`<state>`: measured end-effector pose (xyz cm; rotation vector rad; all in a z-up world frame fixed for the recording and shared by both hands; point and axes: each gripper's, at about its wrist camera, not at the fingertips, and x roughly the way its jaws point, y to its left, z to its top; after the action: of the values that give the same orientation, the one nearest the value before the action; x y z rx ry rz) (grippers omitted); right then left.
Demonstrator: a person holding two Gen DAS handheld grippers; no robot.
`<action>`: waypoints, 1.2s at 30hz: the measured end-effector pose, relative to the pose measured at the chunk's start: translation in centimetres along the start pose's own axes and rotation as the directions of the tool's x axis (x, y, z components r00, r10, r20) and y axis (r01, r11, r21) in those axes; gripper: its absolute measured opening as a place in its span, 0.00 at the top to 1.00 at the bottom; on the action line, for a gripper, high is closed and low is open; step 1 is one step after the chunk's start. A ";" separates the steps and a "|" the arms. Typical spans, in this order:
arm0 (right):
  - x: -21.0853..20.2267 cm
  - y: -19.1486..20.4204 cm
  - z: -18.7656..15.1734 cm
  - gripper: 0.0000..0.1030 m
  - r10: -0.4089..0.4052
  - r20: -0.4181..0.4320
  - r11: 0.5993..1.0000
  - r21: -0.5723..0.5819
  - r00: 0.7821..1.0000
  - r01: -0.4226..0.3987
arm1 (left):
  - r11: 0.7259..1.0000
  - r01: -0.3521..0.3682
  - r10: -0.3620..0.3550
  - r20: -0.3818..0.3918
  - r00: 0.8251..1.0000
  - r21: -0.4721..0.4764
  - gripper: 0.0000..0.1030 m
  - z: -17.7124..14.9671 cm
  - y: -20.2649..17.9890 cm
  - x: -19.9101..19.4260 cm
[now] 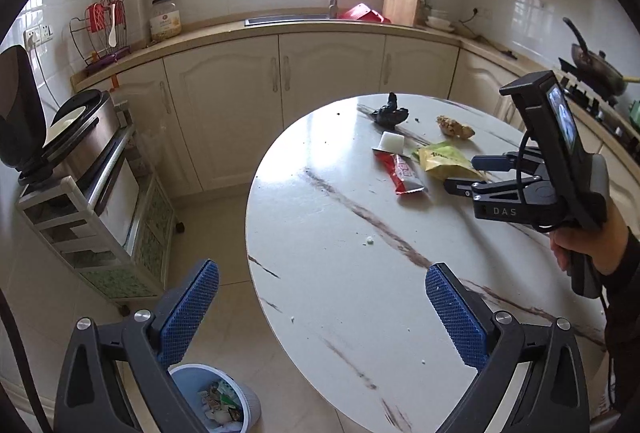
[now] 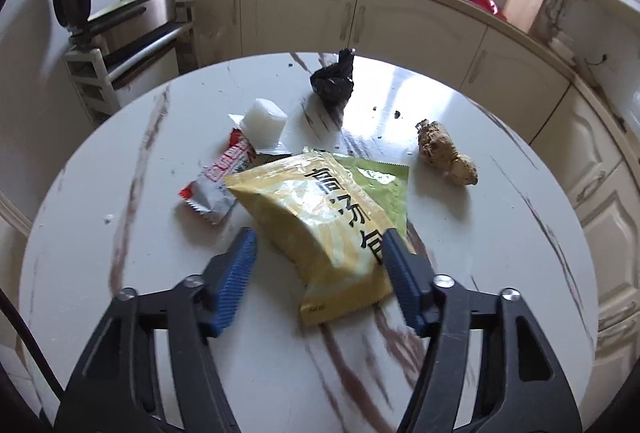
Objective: Collect trash
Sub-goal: 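Grasp yellow chip bag with right tool while left tool grasps red-white wrapper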
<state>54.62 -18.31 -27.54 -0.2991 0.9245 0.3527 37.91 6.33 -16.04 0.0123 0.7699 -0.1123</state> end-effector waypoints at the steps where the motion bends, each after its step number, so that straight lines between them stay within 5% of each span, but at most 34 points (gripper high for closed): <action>1: 0.2 -0.2 0.0 0.45 0.006 0.002 1.000 -0.006 1.000 -0.006 | 1.000 0.001 -0.001 -0.004 1.000 0.001 0.01 0.2 0.0 0.6; 8: 0.1 -1.3 -0.3 0.70 0.028 0.011 0.999 -0.039 1.000 -0.028 | 1.000 0.018 -0.018 -0.026 1.000 0.015 0.01 1.1 -0.8 3.5; 13: -1.0 -2.6 -0.9 0.78 0.061 0.030 0.998 -0.015 0.998 -0.060 | 0.999 0.028 -0.027 -0.030 0.999 0.041 0.01 1.6 -2.4 4.8; 26: -8.1 -7.1 -4.9 0.83 0.091 0.121 0.990 0.095 0.989 -0.102 | 0.997 0.075 -0.075 -0.080 0.994 0.007 0.02 6.4 -5.9 13.4; 29: -8.3 -7.7 -6.0 0.83 0.100 0.115 0.988 0.106 0.988 -0.113 | 0.999 0.037 -0.036 -0.083 0.996 0.016 0.07 7.9 -7.0 16.2; 31: -8.3 -7.9 -6.5 0.83 0.107 0.109 0.987 0.111 0.988 -0.119 | 0.999 0.038 -0.034 -0.111 0.993 0.027 0.23 8.5 -7.5 18.0; 36: -8.2 -8.7 -7.0 0.84 0.116 0.105 0.984 0.121 0.988 -0.128 | 0.999 0.029 -0.025 -0.146 0.989 0.026 0.39 8.9 -8.1 21.2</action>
<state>48.70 -30.29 -23.93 -0.1067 0.8664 0.4158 58.34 -4.23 -24.10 0.0376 0.9145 -0.1493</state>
